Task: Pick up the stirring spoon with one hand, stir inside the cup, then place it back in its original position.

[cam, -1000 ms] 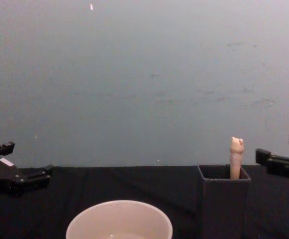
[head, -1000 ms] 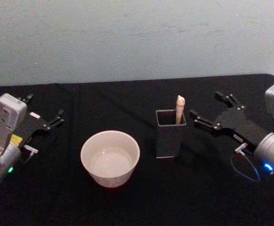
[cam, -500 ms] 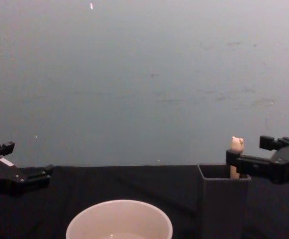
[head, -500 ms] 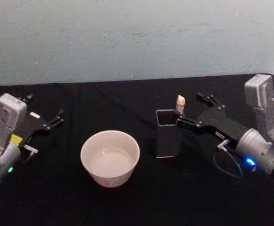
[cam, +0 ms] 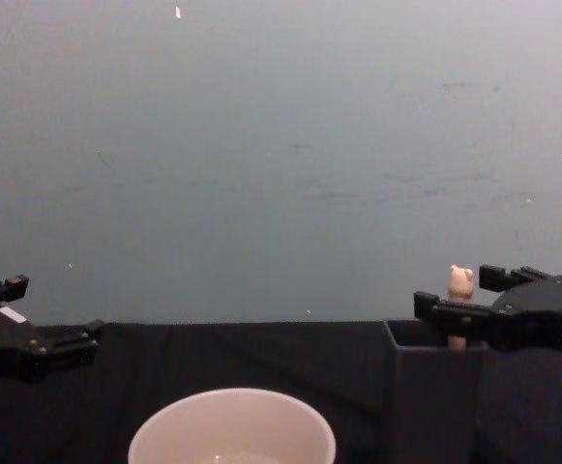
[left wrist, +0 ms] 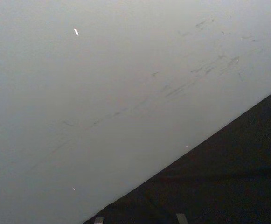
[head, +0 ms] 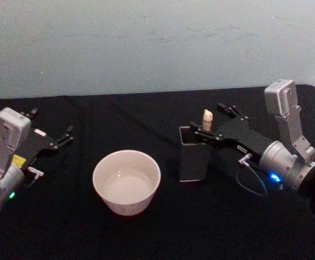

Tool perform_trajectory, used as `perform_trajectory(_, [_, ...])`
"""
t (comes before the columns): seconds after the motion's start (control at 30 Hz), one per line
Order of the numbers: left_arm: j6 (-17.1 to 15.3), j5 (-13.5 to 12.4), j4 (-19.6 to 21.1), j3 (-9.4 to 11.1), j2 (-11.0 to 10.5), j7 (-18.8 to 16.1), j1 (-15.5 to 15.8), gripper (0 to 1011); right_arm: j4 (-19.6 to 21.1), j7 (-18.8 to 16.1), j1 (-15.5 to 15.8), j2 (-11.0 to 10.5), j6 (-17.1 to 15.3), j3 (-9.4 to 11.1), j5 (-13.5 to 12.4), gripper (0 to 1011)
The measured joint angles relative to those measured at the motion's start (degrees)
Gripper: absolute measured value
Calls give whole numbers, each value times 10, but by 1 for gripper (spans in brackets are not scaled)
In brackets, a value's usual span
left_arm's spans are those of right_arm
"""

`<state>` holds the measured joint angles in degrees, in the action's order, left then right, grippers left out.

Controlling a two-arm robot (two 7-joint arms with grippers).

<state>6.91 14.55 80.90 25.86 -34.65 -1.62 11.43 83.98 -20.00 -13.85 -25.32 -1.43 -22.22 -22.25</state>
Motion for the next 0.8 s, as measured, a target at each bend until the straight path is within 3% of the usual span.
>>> perform_trajectory(0.53, [0,0,0,0,0,0,0,1001,-16,-11,-9,24,-15,18,12,1003])
perform_trajectory(0.8, [0,0,0,0,0,0,0,1001,-16,-11,-9,25,-17,19,13,1003])
